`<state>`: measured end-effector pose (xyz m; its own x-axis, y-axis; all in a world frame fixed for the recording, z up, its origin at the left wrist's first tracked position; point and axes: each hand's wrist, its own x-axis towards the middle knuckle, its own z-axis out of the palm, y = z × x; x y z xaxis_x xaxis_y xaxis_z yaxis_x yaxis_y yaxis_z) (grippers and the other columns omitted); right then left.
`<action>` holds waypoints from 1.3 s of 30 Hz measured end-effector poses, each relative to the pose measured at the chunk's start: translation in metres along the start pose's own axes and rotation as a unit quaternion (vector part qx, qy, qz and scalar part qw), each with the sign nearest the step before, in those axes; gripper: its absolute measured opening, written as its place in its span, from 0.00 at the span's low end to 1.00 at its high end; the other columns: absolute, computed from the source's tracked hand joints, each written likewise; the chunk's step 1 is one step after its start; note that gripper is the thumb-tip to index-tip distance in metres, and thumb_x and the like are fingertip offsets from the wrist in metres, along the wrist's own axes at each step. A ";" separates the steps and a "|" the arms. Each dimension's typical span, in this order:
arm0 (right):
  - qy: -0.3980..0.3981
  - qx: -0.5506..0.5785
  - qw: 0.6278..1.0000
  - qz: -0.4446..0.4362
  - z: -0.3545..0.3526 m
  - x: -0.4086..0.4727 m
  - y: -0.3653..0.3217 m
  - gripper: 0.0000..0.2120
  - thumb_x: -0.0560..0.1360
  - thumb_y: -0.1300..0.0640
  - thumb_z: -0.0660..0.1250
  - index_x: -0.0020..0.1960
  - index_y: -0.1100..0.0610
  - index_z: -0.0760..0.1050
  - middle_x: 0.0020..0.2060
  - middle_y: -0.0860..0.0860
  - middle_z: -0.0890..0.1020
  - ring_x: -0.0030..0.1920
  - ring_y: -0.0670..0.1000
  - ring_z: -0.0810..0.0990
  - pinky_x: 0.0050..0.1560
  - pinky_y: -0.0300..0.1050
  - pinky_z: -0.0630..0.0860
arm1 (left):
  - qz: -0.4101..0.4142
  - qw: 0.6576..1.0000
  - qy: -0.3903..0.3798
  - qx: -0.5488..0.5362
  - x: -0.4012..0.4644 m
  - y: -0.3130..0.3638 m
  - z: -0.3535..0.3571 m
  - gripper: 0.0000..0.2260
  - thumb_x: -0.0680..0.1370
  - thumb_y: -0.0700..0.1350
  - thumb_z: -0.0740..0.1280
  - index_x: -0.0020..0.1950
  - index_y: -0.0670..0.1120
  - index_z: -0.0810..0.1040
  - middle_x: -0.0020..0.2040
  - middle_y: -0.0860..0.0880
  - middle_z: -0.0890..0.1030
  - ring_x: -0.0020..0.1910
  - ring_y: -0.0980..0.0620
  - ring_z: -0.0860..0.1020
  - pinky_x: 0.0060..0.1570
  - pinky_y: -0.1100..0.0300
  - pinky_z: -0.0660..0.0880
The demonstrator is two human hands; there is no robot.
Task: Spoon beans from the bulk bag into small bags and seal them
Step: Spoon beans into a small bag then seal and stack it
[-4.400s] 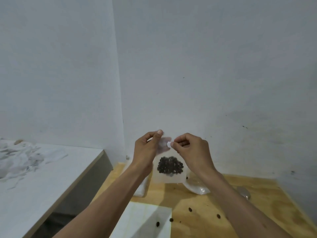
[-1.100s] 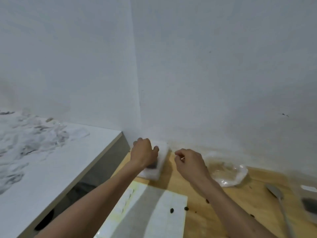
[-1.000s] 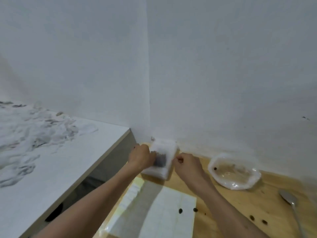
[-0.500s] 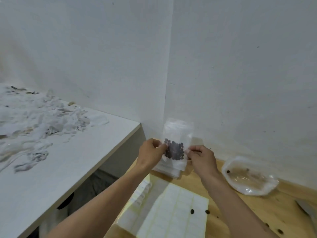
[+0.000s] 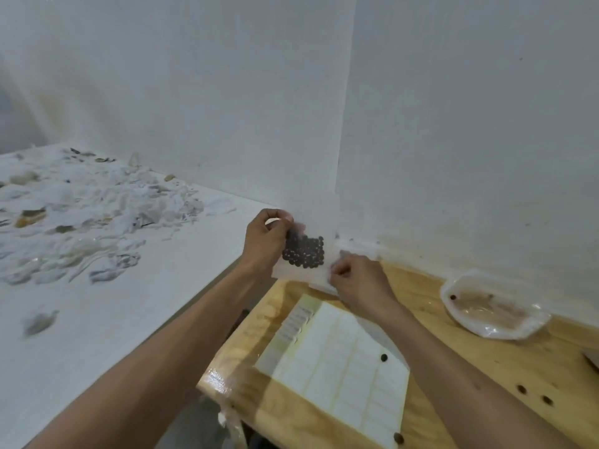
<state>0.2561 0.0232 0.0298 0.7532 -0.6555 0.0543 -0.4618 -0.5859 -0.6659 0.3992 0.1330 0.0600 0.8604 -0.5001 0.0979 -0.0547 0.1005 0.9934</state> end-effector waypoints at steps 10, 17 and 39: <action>-0.104 -0.098 0.989 0.032 0.038 -0.007 -0.006 0.13 0.73 0.56 0.72 0.32 0.60 0.77 0.25 0.52 0.76 0.27 0.52 0.74 0.33 0.45 0.74 | 0.018 0.999 0.039 -0.005 -0.012 0.000 -0.035 0.03 0.81 0.43 0.67 0.54 0.45 0.79 0.43 0.46 0.88 0.41 0.51 0.85 0.43 0.56 0.75; -0.146 -0.033 0.989 0.022 0.032 -0.004 -0.005 0.14 0.75 0.61 0.65 0.31 0.59 0.75 0.29 0.59 0.79 0.32 0.54 0.79 0.36 0.46 0.74 | 0.004 0.999 0.051 0.007 -0.015 -0.004 -0.041 0.08 0.82 0.48 0.67 0.55 0.44 0.78 0.45 0.50 0.88 0.46 0.49 0.86 0.52 0.53 0.77; 0.185 0.182 0.964 -0.050 -0.095 -0.011 -0.004 0.02 0.74 0.55 0.76 0.43 0.51 0.85 0.34 0.45 0.86 0.35 0.45 0.85 0.44 0.43 0.84 | -0.016 0.991 -0.116 -0.071 -0.041 0.020 0.079 0.09 0.83 0.46 0.67 0.55 0.42 0.82 0.43 0.47 0.88 0.44 0.46 0.87 0.50 0.54 0.79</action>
<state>0.2054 -0.0123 0.1028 0.5357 -0.7686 0.3495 -0.1492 -0.4936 -0.8568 0.3230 0.0873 0.0807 0.7207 -0.6868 0.0944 0.0568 0.1943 0.9793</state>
